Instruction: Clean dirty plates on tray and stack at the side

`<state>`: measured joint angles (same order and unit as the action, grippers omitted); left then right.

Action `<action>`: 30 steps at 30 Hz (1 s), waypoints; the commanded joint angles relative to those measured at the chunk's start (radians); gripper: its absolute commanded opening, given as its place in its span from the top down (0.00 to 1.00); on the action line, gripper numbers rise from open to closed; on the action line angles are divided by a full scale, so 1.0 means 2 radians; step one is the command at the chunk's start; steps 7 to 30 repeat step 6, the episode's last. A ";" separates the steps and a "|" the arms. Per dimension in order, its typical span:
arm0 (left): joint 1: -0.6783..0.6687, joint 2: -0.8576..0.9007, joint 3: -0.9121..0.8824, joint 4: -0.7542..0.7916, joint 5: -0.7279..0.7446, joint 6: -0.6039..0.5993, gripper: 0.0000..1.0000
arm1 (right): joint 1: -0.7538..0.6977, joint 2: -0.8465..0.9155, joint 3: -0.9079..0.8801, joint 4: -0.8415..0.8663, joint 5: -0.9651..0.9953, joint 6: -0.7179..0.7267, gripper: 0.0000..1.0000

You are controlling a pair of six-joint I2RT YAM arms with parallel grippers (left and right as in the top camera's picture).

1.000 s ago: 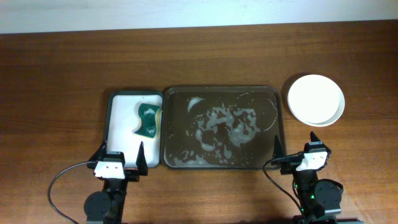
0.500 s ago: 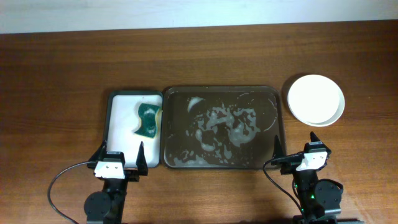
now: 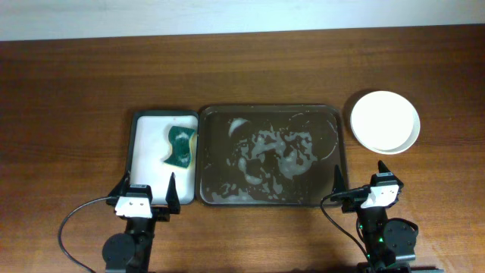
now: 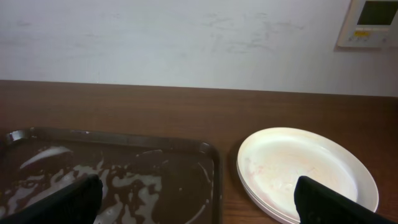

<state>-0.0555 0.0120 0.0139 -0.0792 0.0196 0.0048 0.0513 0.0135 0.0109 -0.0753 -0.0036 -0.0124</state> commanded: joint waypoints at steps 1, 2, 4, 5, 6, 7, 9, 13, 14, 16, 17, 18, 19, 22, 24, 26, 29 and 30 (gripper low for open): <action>0.003 -0.003 -0.003 -0.001 0.005 0.009 0.01 | 0.000 -0.005 -0.003 -0.003 0.004 -0.003 0.01; 0.003 -0.003 -0.003 -0.001 0.005 0.009 0.01 | 0.000 -0.005 -0.003 -0.003 0.004 -0.003 0.01; 0.003 -0.003 -0.003 -0.001 0.005 0.009 0.01 | 0.000 -0.005 -0.003 -0.003 0.004 -0.003 0.01; 0.003 -0.003 -0.003 -0.001 0.005 0.009 0.01 | 0.000 -0.005 -0.003 -0.003 0.004 -0.003 0.01; 0.003 -0.003 -0.003 -0.001 0.005 0.009 0.00 | 0.000 -0.005 -0.003 -0.003 0.004 -0.003 0.01; 0.003 -0.003 -0.003 -0.001 0.005 0.009 0.00 | 0.000 -0.005 -0.003 -0.003 0.004 -0.003 0.01; 0.003 -0.003 -0.003 -0.001 0.005 0.009 0.00 | 0.000 -0.005 -0.003 -0.003 0.004 -0.003 0.01; 0.003 -0.003 -0.003 -0.001 0.005 0.009 0.00 | 0.000 -0.005 -0.003 -0.003 0.004 -0.003 0.01; 0.003 -0.003 -0.003 -0.001 0.005 0.009 0.00 | 0.000 -0.005 -0.003 -0.003 0.004 -0.003 0.01; 0.003 -0.003 -0.003 -0.001 0.005 0.009 0.00 | 0.000 -0.005 -0.003 -0.003 0.004 -0.003 0.01; 0.003 -0.003 -0.003 -0.001 0.005 0.009 0.00 | 0.000 -0.005 -0.003 -0.003 0.004 -0.003 0.01; 0.003 -0.003 -0.003 -0.001 0.005 0.009 0.00 | 0.000 -0.005 -0.003 -0.003 0.004 -0.003 0.01; 0.003 -0.003 -0.003 -0.001 0.005 0.009 0.00 | 0.000 -0.005 -0.003 -0.003 0.004 -0.003 0.01; 0.003 -0.003 -0.003 -0.001 0.005 0.009 0.00 | 0.000 -0.005 -0.003 -0.003 0.004 -0.003 0.01; 0.003 -0.003 -0.003 -0.001 0.005 0.009 0.00 | 0.000 -0.005 -0.003 -0.003 0.004 -0.003 0.01; 0.003 -0.003 -0.003 -0.001 0.005 0.009 0.00 | 0.000 -0.005 -0.003 -0.003 0.004 -0.003 0.01; 0.003 -0.003 -0.003 -0.001 0.005 0.009 0.00 | 0.000 -0.005 -0.003 -0.003 0.004 -0.003 0.01; 0.003 -0.003 -0.003 -0.001 0.005 0.009 0.00 | 0.000 -0.005 -0.003 -0.003 0.004 -0.003 0.01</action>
